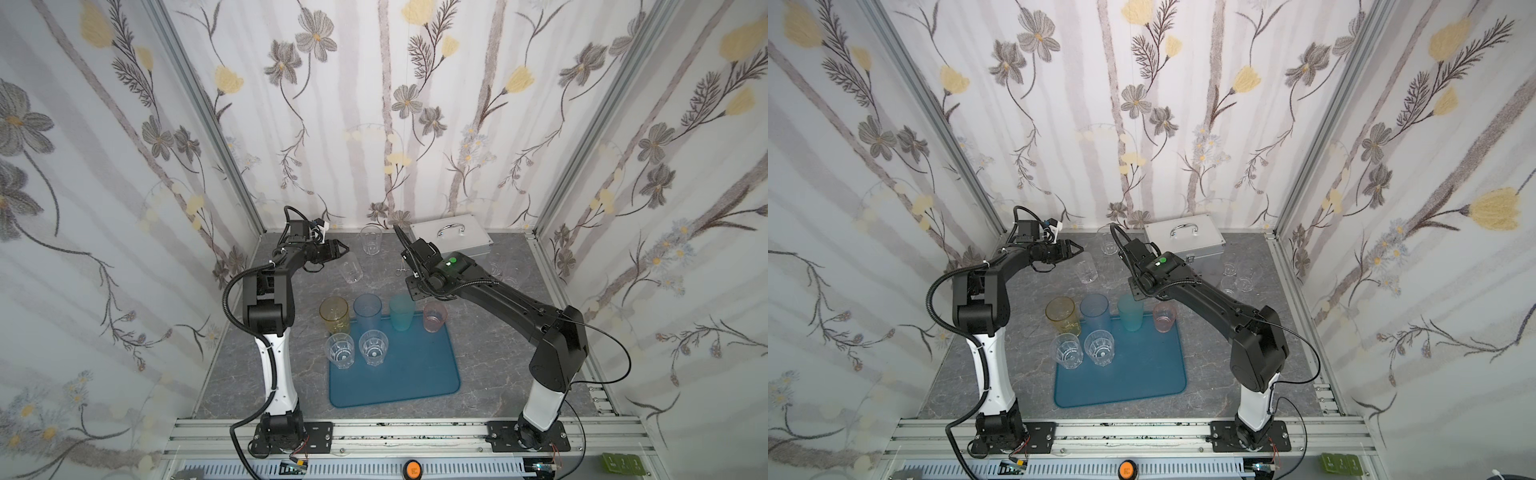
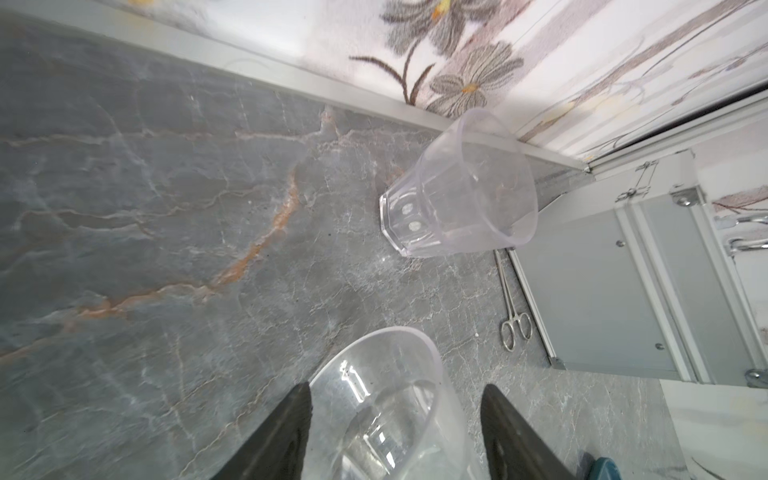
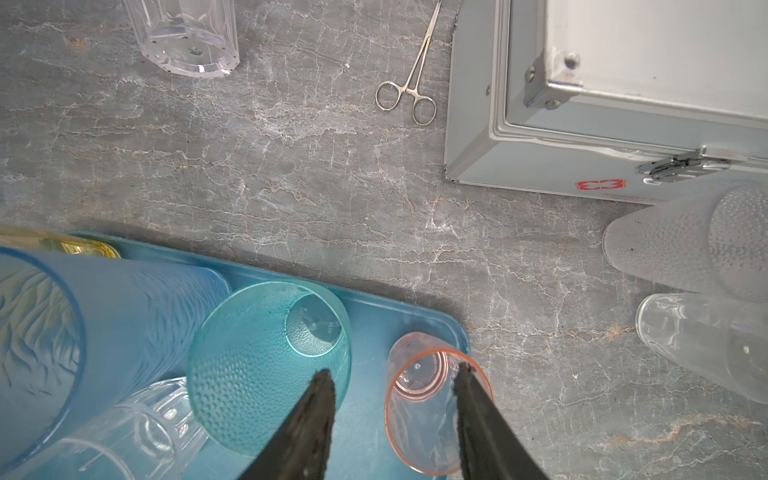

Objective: Place the glasses into the tray
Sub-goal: 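Grasp the clear glass on the table with the left gripper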

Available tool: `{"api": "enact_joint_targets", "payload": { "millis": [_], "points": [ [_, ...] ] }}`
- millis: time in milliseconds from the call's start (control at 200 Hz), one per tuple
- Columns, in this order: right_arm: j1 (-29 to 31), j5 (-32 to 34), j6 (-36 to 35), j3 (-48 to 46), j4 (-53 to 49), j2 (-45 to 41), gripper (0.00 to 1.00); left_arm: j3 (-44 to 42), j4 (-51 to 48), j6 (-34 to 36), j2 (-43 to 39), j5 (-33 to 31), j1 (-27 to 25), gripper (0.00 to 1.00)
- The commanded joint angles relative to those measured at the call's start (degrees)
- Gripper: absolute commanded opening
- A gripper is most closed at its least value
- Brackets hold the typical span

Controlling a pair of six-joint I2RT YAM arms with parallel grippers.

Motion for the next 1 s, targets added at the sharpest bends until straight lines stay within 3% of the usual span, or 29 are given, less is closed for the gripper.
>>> {"api": "enact_joint_targets", "payload": {
  "millis": [0,425,630,994],
  "points": [
    [-0.1,-0.4,-0.3,0.2,1.6,0.6,0.48,1.1,-2.4,2.5,1.1,2.8,-0.1,0.63],
    [0.0,-1.1,0.1,-0.3,2.7,0.8,0.48,-5.2,-3.4,2.8,-2.2,4.7,-1.0,0.34],
    [0.1,-1.3,0.3,-0.4,3.2,1.1,0.48,-7.0,-3.4,1.5,-3.7,4.0,-1.6,0.15],
    [0.3,-0.9,1.0,-0.2,3.4,0.4,0.48,-8.2,-3.4,-0.4,-11.1,3.7,-2.4,0.01]
  ]
}}
